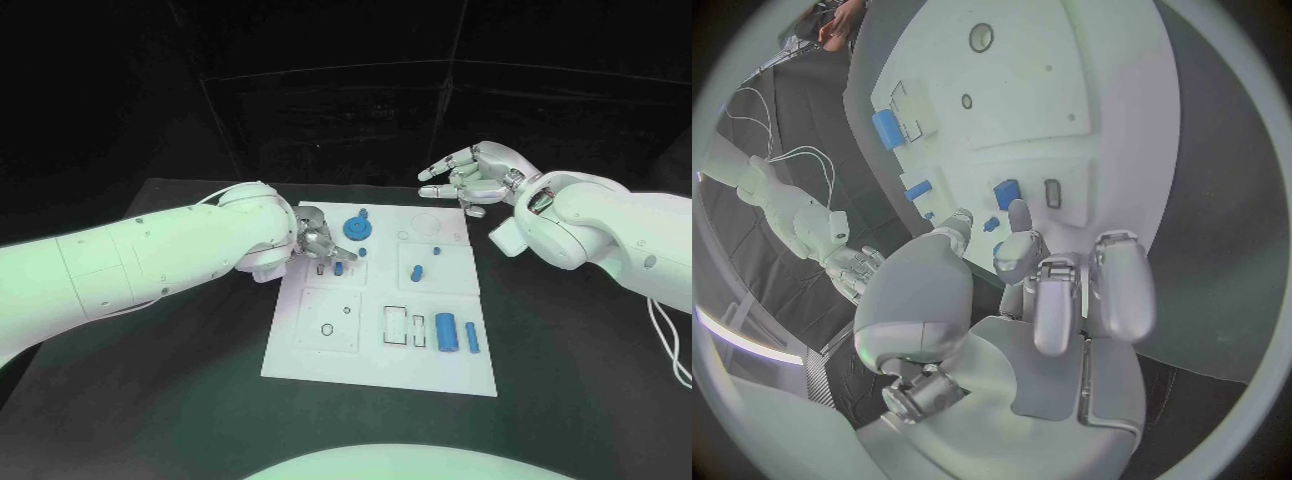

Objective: Assemble the parts on the task board

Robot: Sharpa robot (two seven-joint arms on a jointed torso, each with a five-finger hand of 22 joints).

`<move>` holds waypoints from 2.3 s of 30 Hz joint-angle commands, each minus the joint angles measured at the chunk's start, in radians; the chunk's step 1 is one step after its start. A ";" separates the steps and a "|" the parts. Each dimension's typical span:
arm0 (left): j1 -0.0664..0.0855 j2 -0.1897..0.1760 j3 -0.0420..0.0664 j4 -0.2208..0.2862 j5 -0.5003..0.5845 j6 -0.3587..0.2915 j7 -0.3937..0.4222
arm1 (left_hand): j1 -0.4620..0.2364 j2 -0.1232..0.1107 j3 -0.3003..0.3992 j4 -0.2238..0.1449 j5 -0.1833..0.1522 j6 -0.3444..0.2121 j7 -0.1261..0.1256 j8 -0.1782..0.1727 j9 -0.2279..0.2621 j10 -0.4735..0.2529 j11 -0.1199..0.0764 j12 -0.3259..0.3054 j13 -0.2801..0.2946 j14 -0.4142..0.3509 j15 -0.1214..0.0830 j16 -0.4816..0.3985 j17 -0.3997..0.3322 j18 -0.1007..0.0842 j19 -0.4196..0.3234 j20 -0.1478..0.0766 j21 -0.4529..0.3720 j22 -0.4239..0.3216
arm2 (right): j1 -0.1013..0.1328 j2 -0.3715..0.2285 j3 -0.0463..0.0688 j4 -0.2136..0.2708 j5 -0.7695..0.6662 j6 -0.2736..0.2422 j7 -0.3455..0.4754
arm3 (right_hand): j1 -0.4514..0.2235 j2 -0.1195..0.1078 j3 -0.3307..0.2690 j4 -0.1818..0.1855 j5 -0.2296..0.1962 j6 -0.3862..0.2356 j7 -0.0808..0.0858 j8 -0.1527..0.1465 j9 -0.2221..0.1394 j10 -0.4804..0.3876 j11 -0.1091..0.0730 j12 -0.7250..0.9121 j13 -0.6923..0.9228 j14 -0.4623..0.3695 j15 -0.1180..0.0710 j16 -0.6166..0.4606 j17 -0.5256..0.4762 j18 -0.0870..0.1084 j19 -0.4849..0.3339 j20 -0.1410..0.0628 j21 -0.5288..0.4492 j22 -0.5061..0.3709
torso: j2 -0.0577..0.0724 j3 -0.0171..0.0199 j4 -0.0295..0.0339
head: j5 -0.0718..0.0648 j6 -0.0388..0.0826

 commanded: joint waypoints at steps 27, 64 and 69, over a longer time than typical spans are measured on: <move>0.100 0.125 0.036 -0.353 -0.006 0.242 0.047 | 0.125 0.062 -0.123 0.033 -0.006 -0.066 0.042 -0.096 -0.057 -0.050 0.035 -0.035 -0.039 0.104 0.024 0.003 0.263 0.007 -0.034 0.022 -0.052 -0.056 | 0.002 0.013 0.001 -0.025 -0.007 0.012 0.007 | -0.002 0.012 -0.007 -0.001 0.008 -0.008 0.002 0.005 -0.001 -0.007 0.000 -0.006 -0.001 0.061 -0.001 -0.006 0.046 0.002 -0.007 -0.002 -0.006 -0.002 | 0.001 0.0002 -0.0020 | 0.012 0.011; 0.074 0.207 0.008 -0.473 -0.007 0.329 0.060 | 0.166 0.108 -0.166 0.046 -0.006 -0.049 0.044 -0.112 -0.078 -0.055 0.037 -0.032 -0.038 0.104 0.027 0.003 0.263 0.007 -0.032 0.027 -0.051 -0.050 | 0.002 0.023 0.001 -0.027 -0.010 0.017 0.008 | 0.000 0.015 -0.007 -0.003 0.010 -0.009 0.002 0.006 -0.001 -0.007 0.000 -0.006 -0.001 0.061 -0.001 -0.006 0.046 0.002 -0.006 -0.002 -0.006 -0.002 | 0.001 0.0009 -0.0006 | 0.014 0.004; 0.072 0.213 0.008 -0.479 -0.007 0.333 0.060 | 0.177 0.115 -0.167 0.042 -0.006 -0.048 0.044 -0.114 -0.080 -0.056 0.037 -0.032 -0.039 0.104 0.027 0.003 0.263 0.007 -0.032 0.028 -0.052 -0.050 | 0.002 0.025 0.001 -0.028 -0.010 0.018 0.008 | 0.000 0.015 -0.007 -0.003 0.010 -0.009 0.002 0.006 -0.001 -0.007 0.000 -0.006 -0.001 0.061 -0.001 -0.006 0.046 0.002 -0.006 -0.002 -0.006 -0.002 | 0.000 0.0008 0.0001 | 0.012 0.003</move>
